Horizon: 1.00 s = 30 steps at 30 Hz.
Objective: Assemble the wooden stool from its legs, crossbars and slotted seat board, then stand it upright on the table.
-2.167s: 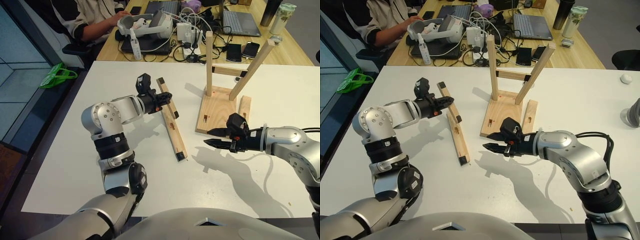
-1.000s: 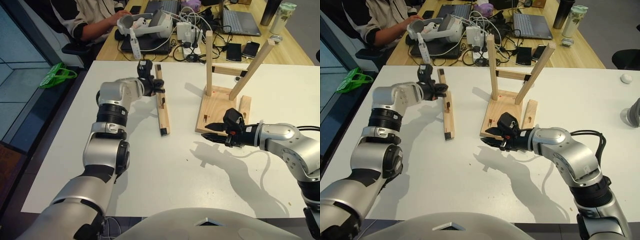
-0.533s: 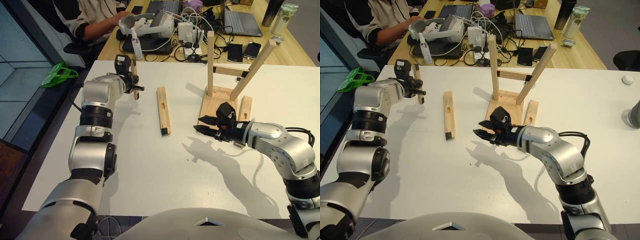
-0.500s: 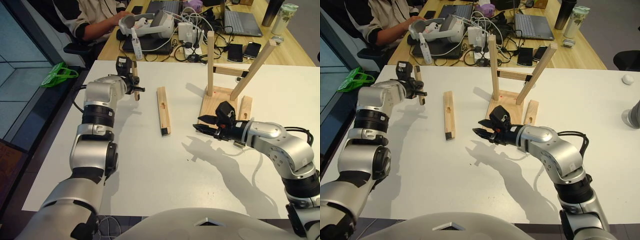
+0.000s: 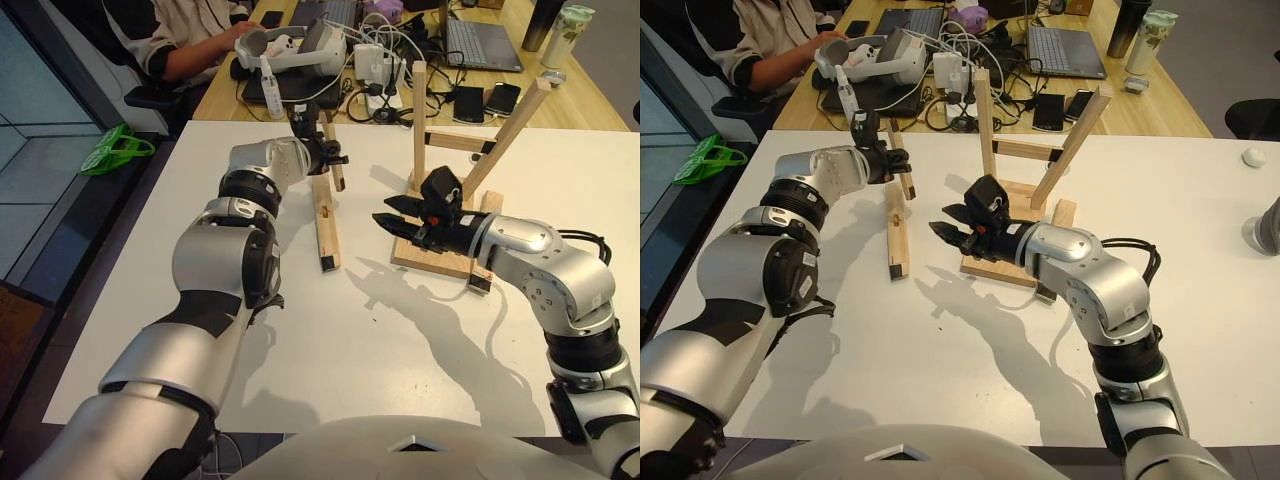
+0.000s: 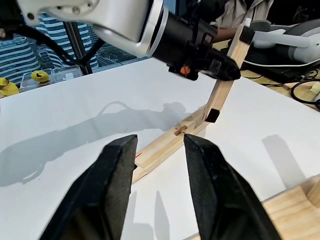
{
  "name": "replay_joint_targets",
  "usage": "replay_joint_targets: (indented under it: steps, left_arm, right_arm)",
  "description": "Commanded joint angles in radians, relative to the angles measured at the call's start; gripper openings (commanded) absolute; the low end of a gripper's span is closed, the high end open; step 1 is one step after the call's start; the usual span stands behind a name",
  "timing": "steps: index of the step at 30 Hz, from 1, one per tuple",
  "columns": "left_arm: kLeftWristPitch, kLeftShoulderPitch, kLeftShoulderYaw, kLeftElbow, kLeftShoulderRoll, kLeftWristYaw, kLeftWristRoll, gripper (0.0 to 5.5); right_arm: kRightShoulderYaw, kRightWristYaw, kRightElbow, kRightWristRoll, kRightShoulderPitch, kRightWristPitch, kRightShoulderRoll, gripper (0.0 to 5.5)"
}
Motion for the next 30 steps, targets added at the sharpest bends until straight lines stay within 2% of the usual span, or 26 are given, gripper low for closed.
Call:
replay_joint_targets:
  steps: [1,3,5,7,10,12,17,20,23,30]
  left_arm:
    - [-0.078,-0.022,-0.027,-0.091,0.011,0.011,0.037,0.40]
    - [-0.230,0.042,-0.039,-0.251,0.059,0.063,0.078,0.40]
    - [-0.327,0.174,0.017,-0.474,0.072,0.096,0.050,0.40]
    - [-0.369,0.299,0.031,-0.604,0.065,0.121,0.048,0.40]
    - [-0.367,0.435,0.014,-0.656,0.049,0.114,0.051,0.40]
    - [-0.369,0.487,0.010,-0.645,0.036,0.087,0.034,0.40]
    - [-0.256,0.502,0.053,-0.562,0.004,0.016,-0.070,0.40]
    - [-0.148,0.454,0.053,-0.426,0.020,0.015,-0.077,0.40]
    - [-0.134,0.392,0.055,-0.324,0.060,0.063,-0.055,0.40]
    - [-0.002,0.285,0.163,-0.247,0.069,0.006,-0.188,0.40]
  right_arm:
    - [-0.052,-0.109,0.072,-0.048,-0.054,-0.056,0.090,1.75]
    - [-0.092,-0.230,0.140,-0.090,-0.059,-0.110,0.184,1.75]
    - [-0.125,-0.382,0.226,-0.153,-0.057,-0.183,0.288,1.75]
    - [-0.142,-0.433,0.269,-0.182,-0.031,-0.302,0.355,1.75]
    - [-0.131,-0.438,0.302,-0.236,0.018,-0.511,0.403,1.75]
    - [-0.147,-0.437,0.327,-0.240,0.045,-0.609,0.436,1.75]
    - [-0.181,-0.408,0.405,-0.297,0.071,-0.762,0.383,1.75]
    - [-0.247,-0.405,0.440,-0.263,0.030,-0.765,0.365,1.75]
    - [-0.293,-0.403,0.462,-0.235,-0.015,-0.756,0.356,1.75]
    - [-0.342,-0.412,0.477,-0.187,-0.046,-0.710,0.354,1.75]
